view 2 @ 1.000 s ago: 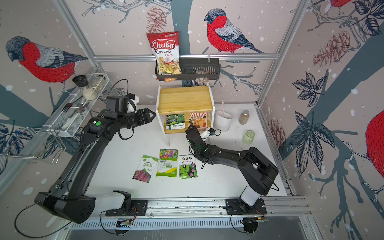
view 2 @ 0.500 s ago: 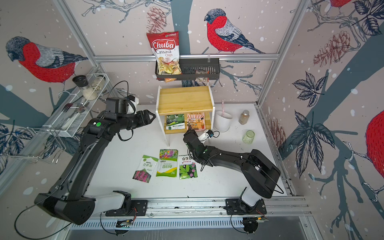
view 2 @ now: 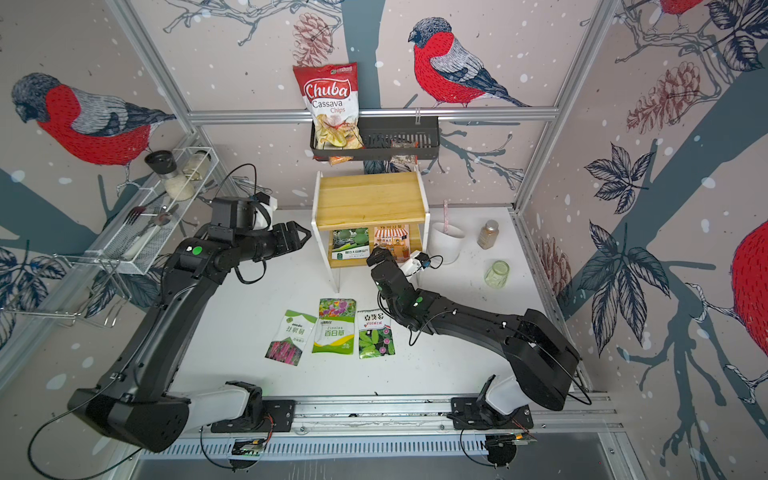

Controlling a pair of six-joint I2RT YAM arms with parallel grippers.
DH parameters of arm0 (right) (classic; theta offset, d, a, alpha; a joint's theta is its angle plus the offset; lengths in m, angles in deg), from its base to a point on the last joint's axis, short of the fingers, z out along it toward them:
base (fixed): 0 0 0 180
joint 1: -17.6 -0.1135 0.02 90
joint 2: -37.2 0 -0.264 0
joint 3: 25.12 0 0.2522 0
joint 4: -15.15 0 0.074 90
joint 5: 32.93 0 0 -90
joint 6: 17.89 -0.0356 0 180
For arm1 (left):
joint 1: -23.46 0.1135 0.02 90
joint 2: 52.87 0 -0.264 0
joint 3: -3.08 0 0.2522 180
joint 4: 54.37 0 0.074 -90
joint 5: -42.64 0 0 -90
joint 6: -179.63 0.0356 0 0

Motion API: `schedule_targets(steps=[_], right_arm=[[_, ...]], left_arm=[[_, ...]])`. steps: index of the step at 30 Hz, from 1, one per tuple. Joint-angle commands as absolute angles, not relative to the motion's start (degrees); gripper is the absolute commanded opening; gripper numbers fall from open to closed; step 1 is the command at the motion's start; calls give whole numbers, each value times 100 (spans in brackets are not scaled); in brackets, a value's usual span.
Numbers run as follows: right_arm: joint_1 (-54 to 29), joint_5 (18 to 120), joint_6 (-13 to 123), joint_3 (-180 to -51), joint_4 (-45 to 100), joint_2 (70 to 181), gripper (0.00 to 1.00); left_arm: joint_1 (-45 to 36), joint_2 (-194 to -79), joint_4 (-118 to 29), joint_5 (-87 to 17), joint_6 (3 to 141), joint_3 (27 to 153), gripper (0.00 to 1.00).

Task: Take the seed bag off the shelf
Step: Pick up the seed packet from the shelf.

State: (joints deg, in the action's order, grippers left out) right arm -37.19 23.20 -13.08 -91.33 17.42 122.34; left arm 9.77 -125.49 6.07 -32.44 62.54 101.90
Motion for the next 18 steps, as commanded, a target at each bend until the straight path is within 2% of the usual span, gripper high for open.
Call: schedule_targets(steps=[1,13,18], right_arm=[[-3578,2186,-1252,-9100,1767,12279,100],[-3359,2416,-1350,-9205,1451,13102,100],[-3463,2447,-1370,-9172,1524,13121,94]], left_arm=[[985,-12521,479,-3204,6273,10170,79],[999,-12556,536,-3147,6343,10148,79],[1002,-12547,552,-3156,6361,10166,79]])
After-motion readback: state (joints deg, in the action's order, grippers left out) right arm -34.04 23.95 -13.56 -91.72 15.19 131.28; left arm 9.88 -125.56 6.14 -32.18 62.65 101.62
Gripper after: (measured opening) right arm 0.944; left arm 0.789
